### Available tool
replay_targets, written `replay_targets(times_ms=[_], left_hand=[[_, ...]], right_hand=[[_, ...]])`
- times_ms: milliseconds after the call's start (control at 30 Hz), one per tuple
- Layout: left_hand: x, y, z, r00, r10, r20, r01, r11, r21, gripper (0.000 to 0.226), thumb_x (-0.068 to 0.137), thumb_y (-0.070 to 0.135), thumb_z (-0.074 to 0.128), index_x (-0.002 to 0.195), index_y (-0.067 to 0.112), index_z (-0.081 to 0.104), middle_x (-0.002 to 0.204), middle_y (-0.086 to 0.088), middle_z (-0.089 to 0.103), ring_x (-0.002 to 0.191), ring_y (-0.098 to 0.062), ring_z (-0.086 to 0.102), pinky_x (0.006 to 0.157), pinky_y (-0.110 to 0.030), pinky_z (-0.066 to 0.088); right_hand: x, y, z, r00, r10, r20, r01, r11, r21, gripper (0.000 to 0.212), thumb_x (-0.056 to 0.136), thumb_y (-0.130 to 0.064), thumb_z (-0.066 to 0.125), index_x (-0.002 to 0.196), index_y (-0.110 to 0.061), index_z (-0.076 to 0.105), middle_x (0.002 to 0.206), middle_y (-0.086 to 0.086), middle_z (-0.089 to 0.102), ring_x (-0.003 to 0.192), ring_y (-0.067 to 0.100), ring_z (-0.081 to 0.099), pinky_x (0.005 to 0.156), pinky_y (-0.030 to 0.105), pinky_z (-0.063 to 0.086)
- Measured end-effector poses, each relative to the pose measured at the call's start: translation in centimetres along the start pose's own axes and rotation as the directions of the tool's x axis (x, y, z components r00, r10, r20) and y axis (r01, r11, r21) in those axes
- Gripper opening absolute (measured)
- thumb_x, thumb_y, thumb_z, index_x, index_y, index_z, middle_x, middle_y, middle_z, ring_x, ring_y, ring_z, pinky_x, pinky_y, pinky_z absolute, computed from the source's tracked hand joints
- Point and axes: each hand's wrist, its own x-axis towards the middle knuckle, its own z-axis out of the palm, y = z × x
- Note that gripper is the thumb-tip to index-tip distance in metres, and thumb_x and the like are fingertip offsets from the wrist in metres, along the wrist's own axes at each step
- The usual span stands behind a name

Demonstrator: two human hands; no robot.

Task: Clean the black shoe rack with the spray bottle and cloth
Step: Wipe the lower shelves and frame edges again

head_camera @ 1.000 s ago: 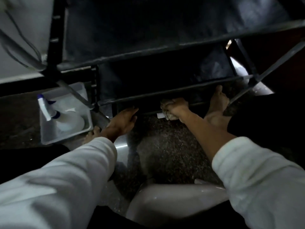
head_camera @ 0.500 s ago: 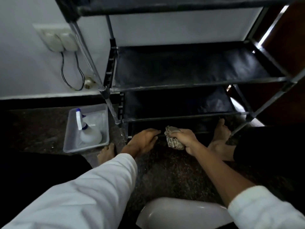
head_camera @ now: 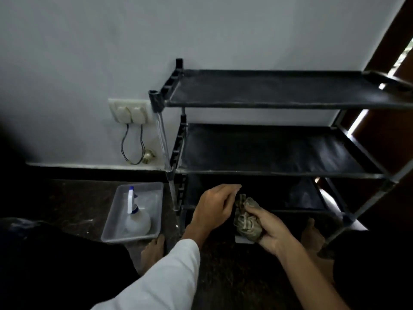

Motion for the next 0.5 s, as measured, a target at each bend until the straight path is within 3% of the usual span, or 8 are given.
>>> replay_targets(times_ms=[100, 233, 300, 400, 500], left_hand=[[2.5, 1.7, -2.0, 0.979, 0.047, -0.197, -0.058, 0.997, -0.048, 0.023, 0.097, 0.011, 0.054, 0.11, 0.005, 0.071, 0.107, -0.004, 0.074, 0.094, -0.014, 0.071, 0.078, -0.033, 0.058], [5.7, 3.8, -5.3, 0.913, 0.129, -0.387, -0.158, 0.987, -0.043, 0.019, 0.095, 0.003, 0.055, 0.104, -0.001, 0.072, 0.105, -0.006, 0.074, 0.091, -0.013, 0.071, 0.077, -0.028, 0.058], [7.1, 4.5, -7.3, 0.869, 0.16, -0.468, -0.2, 0.979, -0.036, 0.018, 0.095, 0.001, 0.056, 0.103, -0.002, 0.072, 0.103, -0.007, 0.074, 0.087, -0.012, 0.071, 0.075, -0.024, 0.057], [8.7, 5.1, -10.5, 0.773, 0.172, -0.61, -0.223, 0.975, -0.007, 0.018, 0.096, 0.002, 0.055, 0.102, -0.002, 0.072, 0.099, -0.007, 0.074, 0.087, -0.013, 0.072, 0.072, -0.028, 0.058], [10.0, 5.3, -12.9, 0.654, 0.181, -0.734, -0.184, 0.98, 0.078, 0.016, 0.096, 0.002, 0.057, 0.103, -0.002, 0.072, 0.101, -0.007, 0.074, 0.092, -0.014, 0.071, 0.074, -0.031, 0.059]], right_hand=[[-2.6, -1.4, 2.3, 0.993, -0.048, 0.109, 0.053, 0.998, -0.037, 0.027, 0.095, -0.017, 0.064, 0.12, -0.007, 0.069, 0.115, 0.021, 0.071, 0.112, 0.036, 0.065, 0.101, 0.047, 0.05], [-6.6, -3.7, 6.0, 0.948, -0.248, 0.202, 0.295, 0.92, -0.257, 0.019, 0.091, -0.022, 0.069, 0.109, -0.018, 0.076, 0.104, 0.01, 0.077, 0.095, 0.024, 0.074, 0.072, 0.03, 0.059], [-8.3, -4.7, 8.0, 0.89, -0.409, 0.202, 0.454, 0.833, -0.317, 0.017, 0.092, -0.027, 0.07, 0.108, -0.028, 0.076, 0.101, 0.0, 0.078, 0.094, 0.016, 0.074, 0.069, 0.025, 0.056], [-10.2, -6.0, 10.5, 0.729, -0.659, 0.185, 0.67, 0.631, -0.391, 0.017, 0.093, -0.031, 0.068, 0.109, -0.037, 0.072, 0.1, -0.015, 0.076, 0.093, 0.003, 0.072, 0.072, 0.018, 0.054], [-11.4, -6.9, 12.8, 0.454, -0.863, 0.222, 0.809, 0.295, -0.508, 0.026, 0.093, -0.032, 0.067, 0.119, -0.034, 0.069, 0.112, -0.015, 0.069, 0.1, -0.009, 0.064, 0.084, 0.01, 0.05]])
